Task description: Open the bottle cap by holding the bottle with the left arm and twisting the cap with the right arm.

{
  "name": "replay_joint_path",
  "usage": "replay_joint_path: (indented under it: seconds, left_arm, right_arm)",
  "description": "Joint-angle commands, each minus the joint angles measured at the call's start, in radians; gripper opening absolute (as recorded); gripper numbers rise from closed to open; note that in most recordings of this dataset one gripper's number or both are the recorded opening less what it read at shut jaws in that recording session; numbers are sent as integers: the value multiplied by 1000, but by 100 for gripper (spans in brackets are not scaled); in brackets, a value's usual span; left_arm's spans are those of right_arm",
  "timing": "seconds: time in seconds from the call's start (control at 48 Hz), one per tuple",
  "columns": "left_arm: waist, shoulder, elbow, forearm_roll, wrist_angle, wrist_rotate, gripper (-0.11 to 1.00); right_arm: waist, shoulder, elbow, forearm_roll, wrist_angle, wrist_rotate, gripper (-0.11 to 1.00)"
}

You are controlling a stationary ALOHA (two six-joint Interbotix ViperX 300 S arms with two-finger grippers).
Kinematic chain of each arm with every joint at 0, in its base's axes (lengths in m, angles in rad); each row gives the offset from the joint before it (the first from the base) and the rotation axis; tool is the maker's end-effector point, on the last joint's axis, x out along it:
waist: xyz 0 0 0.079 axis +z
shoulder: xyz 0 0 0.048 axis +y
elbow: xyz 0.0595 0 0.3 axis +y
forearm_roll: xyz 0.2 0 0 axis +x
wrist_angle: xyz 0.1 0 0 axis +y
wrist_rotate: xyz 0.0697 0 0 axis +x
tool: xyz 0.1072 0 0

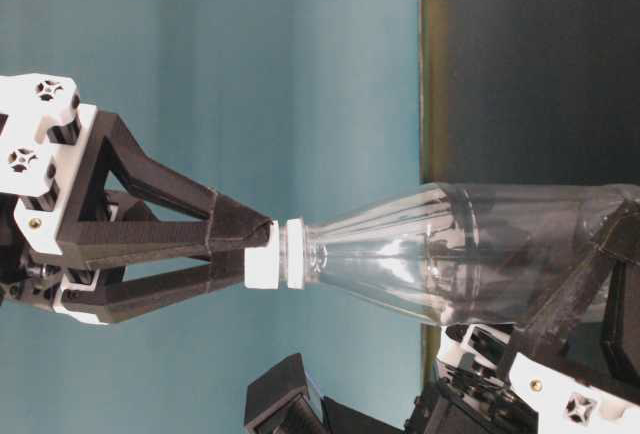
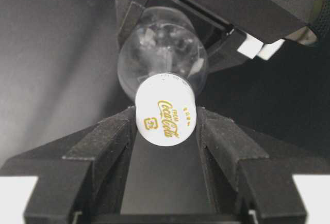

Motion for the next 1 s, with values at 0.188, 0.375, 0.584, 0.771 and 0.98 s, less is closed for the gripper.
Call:
replay_joint_path:
  seconds: [0.188,0.375,0.584,0.771,0.98]
  left_arm:
    - [-2,0,3,-2,5,-3,81]
    - [-2,0,3,-2,5,-5,81]
    - [-2,0,3,-2,5,-6,81]
    - [-2,0,5,-2,9,-6,81]
    - [-2,0,5,-2,9,-9,81]
  right_arm:
    - [17,-41,48,-2,-28,18,41]
    - [23,-77,69,-2,-57,81,82]
    - [23,-110,80,-35,-25,153,82]
    - [21,-137,78,-38,-6,284,82]
    - [0,-132,11,-34,17,638,82]
